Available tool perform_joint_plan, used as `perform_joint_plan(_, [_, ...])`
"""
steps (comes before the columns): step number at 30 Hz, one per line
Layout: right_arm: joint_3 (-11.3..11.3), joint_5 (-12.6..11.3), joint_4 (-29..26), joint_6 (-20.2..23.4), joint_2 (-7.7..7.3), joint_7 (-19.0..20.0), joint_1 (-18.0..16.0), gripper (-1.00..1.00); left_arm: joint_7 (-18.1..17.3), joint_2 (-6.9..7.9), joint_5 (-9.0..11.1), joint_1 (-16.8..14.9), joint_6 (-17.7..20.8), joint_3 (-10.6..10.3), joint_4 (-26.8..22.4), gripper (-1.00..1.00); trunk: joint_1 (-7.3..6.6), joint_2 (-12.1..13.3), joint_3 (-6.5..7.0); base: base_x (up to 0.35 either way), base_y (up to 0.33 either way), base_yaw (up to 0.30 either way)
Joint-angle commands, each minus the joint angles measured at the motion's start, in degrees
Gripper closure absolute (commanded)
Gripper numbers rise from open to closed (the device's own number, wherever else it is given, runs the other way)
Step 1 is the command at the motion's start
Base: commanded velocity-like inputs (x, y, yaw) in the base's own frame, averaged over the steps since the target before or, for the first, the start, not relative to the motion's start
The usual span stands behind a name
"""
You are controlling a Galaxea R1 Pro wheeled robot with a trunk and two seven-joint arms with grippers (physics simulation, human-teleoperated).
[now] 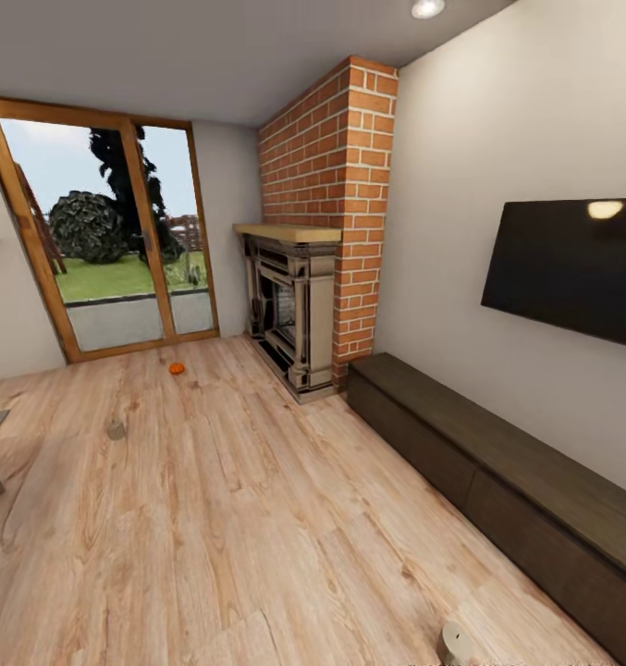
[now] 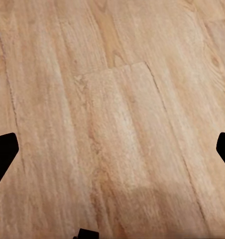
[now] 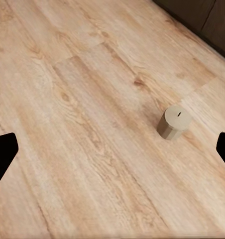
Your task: Place each of the two pumpkins and all three candles from the living room inside a cabinet in the living room (use any cabinet), then make sure every cabinet is closed, and position the cauldron so it is next to a table in the living room.
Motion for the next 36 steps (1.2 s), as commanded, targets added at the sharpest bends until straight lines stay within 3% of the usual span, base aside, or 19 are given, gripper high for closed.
perform_joint_plan(1, [0.0, 0.0, 0.1, -0.2, 0.02, -0.2, -0.1, -1.0, 0.0, 0.01, 0.4, 0.0, -0.2, -0.1, 0.1, -1.0, 0.0, 0.0, -0.07, 0.0, 0.0, -0.093])
perform_joint_plan(16, [0.3, 0.1, 1.4, -0.3, 0.03, -0.1, -0.1, -1.0, 0.1, 0.09, 0.4, 0.0, -0.2, 0.2, 0.2, -1.0, 0.0, 0.0, -0.09, 0.011, 0.007, -0.014])
perform_joint_plan(36, [0.4, 0.8, 1.5, -0.3, 0.03, 0.1, -0.1, -1.0, -0.1, 0.01, 0.2, 0.0, -0.3, -0.2, 0.3, -1.0, 0.0, 0.0, 0.21, 0.284, 0.144, -0.07])
